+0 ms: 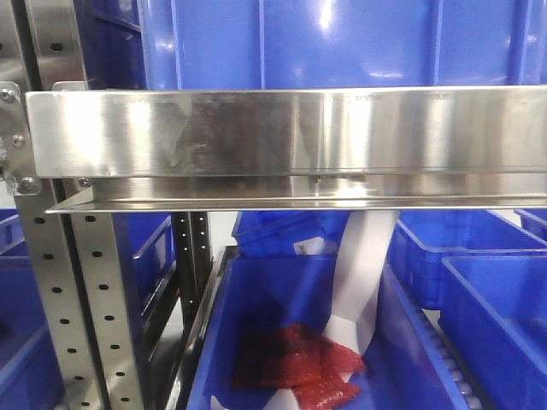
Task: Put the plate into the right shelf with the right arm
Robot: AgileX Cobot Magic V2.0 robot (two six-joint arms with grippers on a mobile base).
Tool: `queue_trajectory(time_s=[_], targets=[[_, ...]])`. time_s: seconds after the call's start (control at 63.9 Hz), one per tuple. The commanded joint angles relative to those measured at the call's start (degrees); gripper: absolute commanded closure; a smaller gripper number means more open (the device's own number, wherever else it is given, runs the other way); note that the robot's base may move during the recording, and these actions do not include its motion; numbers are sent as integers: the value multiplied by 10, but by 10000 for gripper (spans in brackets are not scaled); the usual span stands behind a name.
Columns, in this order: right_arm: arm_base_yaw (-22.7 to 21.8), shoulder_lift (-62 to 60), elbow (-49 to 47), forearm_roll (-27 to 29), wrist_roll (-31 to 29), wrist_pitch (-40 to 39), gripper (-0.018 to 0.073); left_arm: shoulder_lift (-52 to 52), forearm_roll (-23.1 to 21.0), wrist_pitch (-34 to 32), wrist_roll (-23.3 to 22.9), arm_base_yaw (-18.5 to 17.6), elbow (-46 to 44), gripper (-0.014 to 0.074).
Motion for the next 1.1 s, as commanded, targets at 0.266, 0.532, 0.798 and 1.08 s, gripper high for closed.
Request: queue_trajectory(time_s=[0.266, 0.532, 0.798, 1.08], targets=[[13, 256, -224, 4, -5, -87, 505, -1, -2, -50, 2, -4, 5, 643], [58, 447, -359, 1, -5, -117, 505, -1, -2, -50, 2, -4, 5, 643], [62, 594, -470, -17, -5, -102, 505, -1, -2, -50, 2, -4, 5, 643], [64, 658, -487, -17, -5, -48, 505, -1, -2, -50, 2, -4, 5, 643]])
